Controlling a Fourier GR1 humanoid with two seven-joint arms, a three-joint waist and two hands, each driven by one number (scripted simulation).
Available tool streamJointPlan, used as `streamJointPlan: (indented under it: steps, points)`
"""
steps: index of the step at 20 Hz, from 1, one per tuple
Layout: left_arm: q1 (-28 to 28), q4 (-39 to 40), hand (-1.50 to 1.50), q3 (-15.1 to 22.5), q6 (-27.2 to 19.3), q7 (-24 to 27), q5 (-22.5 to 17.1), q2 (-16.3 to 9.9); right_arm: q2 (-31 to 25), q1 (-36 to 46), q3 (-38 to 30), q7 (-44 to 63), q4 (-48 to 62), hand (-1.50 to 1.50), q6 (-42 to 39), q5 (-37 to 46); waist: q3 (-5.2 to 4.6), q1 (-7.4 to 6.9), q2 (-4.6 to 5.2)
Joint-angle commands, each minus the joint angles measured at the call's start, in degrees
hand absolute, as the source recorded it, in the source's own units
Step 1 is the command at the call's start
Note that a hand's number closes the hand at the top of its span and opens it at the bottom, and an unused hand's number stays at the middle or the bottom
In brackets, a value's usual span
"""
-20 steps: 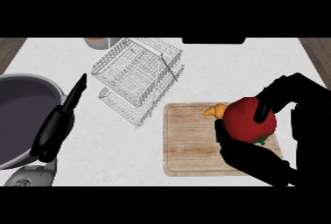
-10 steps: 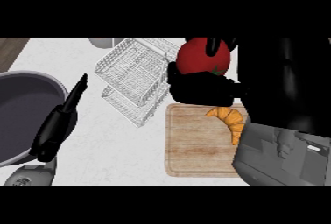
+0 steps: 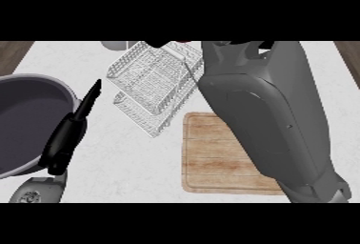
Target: Pick the tomato from the cutting board and place it in the tiered basket
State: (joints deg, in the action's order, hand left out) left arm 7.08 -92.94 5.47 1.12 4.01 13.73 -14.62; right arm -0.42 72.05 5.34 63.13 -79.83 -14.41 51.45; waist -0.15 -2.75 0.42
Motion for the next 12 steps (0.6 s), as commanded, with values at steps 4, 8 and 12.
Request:
streamJointPlan:
  steps: [4,8,12]
  points:
    - [3.29,1.74,0.00,-1.02,1.83,-0.93,-1.22,-0.19,0.40,6.44,-1.61,0.67,21.22,1.50,14.71,-4.35,0.00,-0.45,0.45]
    - [1.07,0.61,0.00,0.24,0.78,0.16,0.71,0.10,0.41,6.45,-0.72,-2.01,28.61,1.50,27.29,-5.28,0.00,-1.90,0.68]
    - [3.54,-0.34,0.00,2.09,1.02,-1.10,1.15,1.61,0.41,5.13,-1.05,-10.80,34.49,-1.50,36.15,-12.86,0.03,-3.28,1.23]
